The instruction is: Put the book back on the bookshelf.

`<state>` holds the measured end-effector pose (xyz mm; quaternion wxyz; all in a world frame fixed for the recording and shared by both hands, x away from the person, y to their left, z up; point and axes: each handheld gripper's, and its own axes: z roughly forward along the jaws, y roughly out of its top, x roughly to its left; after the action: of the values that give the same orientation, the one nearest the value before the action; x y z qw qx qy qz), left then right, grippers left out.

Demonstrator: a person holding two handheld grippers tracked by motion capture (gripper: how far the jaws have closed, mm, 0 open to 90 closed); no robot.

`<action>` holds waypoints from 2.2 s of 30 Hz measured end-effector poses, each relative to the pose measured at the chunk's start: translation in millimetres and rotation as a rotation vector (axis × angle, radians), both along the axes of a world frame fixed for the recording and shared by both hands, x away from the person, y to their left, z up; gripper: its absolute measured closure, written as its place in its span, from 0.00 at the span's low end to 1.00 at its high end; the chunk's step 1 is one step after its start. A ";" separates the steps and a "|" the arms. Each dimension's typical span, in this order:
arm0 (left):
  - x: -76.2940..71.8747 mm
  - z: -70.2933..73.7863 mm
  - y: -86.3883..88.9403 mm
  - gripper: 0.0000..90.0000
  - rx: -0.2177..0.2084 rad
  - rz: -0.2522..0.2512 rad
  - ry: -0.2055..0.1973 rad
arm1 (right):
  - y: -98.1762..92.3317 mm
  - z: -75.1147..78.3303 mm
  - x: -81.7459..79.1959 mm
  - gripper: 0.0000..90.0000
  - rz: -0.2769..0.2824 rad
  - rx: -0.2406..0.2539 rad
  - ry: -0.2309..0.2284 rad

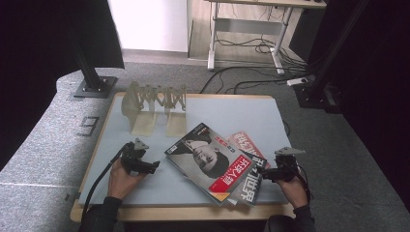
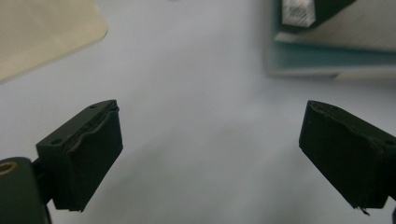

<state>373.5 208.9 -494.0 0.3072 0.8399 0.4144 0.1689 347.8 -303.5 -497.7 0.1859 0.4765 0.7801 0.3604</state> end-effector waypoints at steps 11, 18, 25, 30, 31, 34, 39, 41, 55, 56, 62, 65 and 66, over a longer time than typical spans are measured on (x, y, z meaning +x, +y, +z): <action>31.6 23.6 -39.3 0.08 -0.058 -0.156 0.044 | 24.6 3.1 -20.6 0.00 0.069 0.014 -0.007; 48.7 17.7 -61.6 0.09 -0.070 -0.214 0.087 | 42.6 0.6 -29.2 0.00 0.114 0.019 -0.011; 59.0 5.4 -72.3 0.11 -0.086 -0.255 0.130 | 57.9 -2.6 -34.6 0.00 0.148 0.031 -0.002; 58.5 -1.5 -77.8 0.14 -0.077 -0.278 0.146 | 64.3 -7.3 -34.0 0.00 0.162 0.018 0.012; 58.1 -1.5 -78.4 0.15 -0.078 -0.280 0.146 | 65.4 -7.7 -34.3 0.00 0.160 0.012 0.009; 58.2 -2.3 -79.2 0.15 -0.090 -0.290 0.157 | 66.4 -7.3 -33.3 0.00 0.154 0.017 0.011; 62.1 -5.9 -78.0 0.08 -0.102 -0.281 0.166 | 72.9 -8.2 -31.5 0.00 0.163 0.005 0.000; 63.9 -7.4 -76.9 0.06 -0.112 -0.284 0.176 | 74.7 -7.9 -30.0 0.00 0.164 0.001 0.000; 50.2 -8.9 -74.2 0.07 -0.136 -0.283 0.200 | 73.2 -8.5 -16.3 0.00 0.163 0.002 -0.007; 47.6 -9.3 -73.3 0.07 -0.138 -0.282 0.198 | 73.4 -8.6 -15.0 0.00 0.161 0.004 -0.007; 33.5 -10.6 -69.6 0.07 -0.144 -0.285 0.200 | 73.2 -8.6 -5.2 0.00 0.153 0.000 -0.007; 27.7 -11.1 -69.1 0.07 -0.145 -0.288 0.210 | 72.9 -8.9 1.0 0.00 0.149 0.002 -0.009; 25.6 -11.0 -69.6 0.06 -0.140 -0.288 0.210 | 73.1 -8.8 3.2 0.00 0.144 0.004 -0.009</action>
<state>399.1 139.3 -505.0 0.3410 0.8801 0.3305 0.0051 350.9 -230.5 -506.5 0.1619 0.4177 0.8109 0.3765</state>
